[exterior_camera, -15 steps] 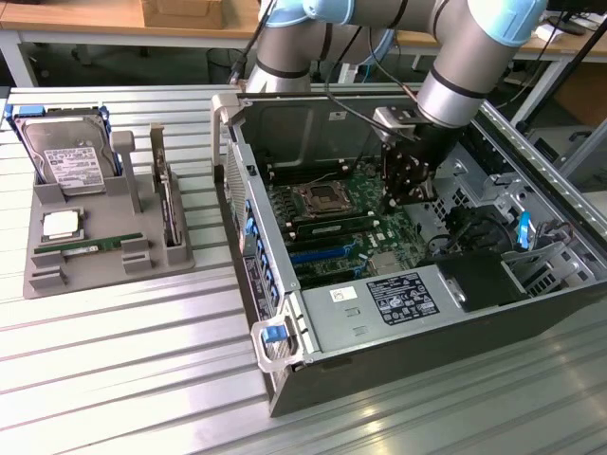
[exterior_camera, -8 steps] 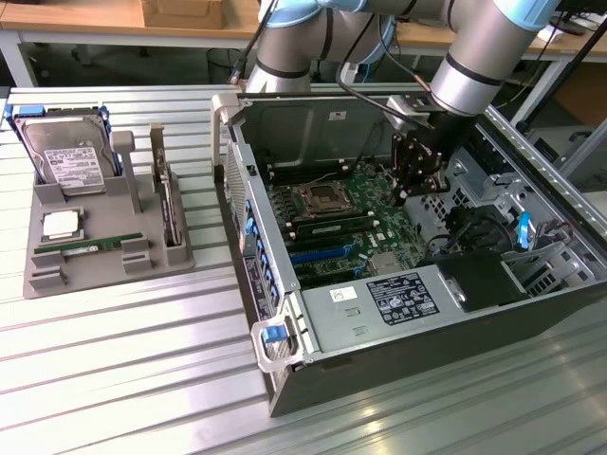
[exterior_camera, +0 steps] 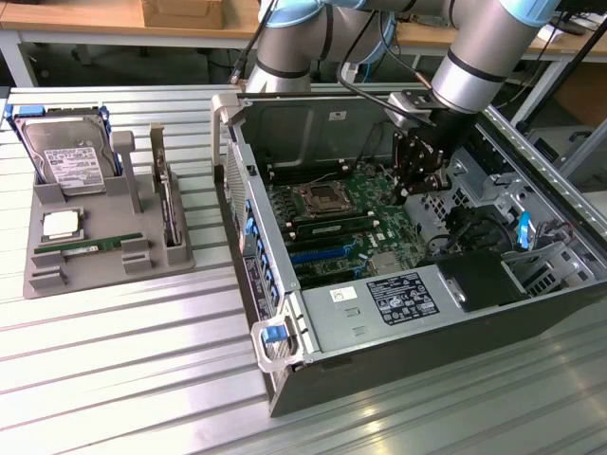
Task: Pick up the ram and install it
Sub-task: 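Press down the ram until it locks into place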
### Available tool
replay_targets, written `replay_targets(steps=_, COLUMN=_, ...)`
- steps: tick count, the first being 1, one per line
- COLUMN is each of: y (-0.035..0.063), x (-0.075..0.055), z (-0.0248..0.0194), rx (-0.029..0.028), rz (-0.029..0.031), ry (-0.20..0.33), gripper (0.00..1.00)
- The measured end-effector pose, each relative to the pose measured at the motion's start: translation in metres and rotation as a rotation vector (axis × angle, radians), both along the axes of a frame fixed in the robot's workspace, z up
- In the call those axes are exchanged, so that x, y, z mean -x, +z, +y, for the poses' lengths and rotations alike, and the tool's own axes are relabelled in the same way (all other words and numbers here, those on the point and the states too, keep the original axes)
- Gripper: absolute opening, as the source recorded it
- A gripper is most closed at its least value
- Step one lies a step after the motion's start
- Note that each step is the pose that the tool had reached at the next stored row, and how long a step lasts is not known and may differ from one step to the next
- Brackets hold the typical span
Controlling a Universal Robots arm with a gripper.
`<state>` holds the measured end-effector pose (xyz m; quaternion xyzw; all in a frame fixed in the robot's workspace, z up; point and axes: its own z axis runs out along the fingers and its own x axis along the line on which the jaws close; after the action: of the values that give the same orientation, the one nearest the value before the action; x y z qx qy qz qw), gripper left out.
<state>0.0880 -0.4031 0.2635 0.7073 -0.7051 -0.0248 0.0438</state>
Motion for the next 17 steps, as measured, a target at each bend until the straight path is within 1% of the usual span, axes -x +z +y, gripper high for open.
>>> replay_targets(steps=2, y=0.0, x=0.0, z=0.0, rx=0.0, rz=0.0, ry=0.0, gripper=0.11)
replay_targets(steps=3, y=-0.0002, x=0.004, z=0.0, rx=0.0003, rz=0.0, ry=0.0, gripper=0.11)
replay_targets(steps=5, y=-0.0022, x=0.018, z=0.0, rx=-0.0002, rz=-0.0001, ry=0.0, gripper=0.11)
replay_targets(steps=6, y=-0.0034, x=0.021, z=0.0, rx=-0.0008, rz=0.0, ry=0.0, gripper=0.11)
replay_targets(steps=9, y=-0.0093, x=0.024, z=0.0001, rx=-0.0011, rz=0.0, ry=0.0, gripper=0.11)
replay_targets(steps=12, y=-0.0184, x=0.025, z=0.0002, rx=-0.0011, rz=0.0, ry=0.0, gripper=0.11)
replay_targets(steps=17, y=-0.028, x=0.025, z=0.0002, rx=-0.0011, rz=0.0, ry=0.0, gripper=0.11)
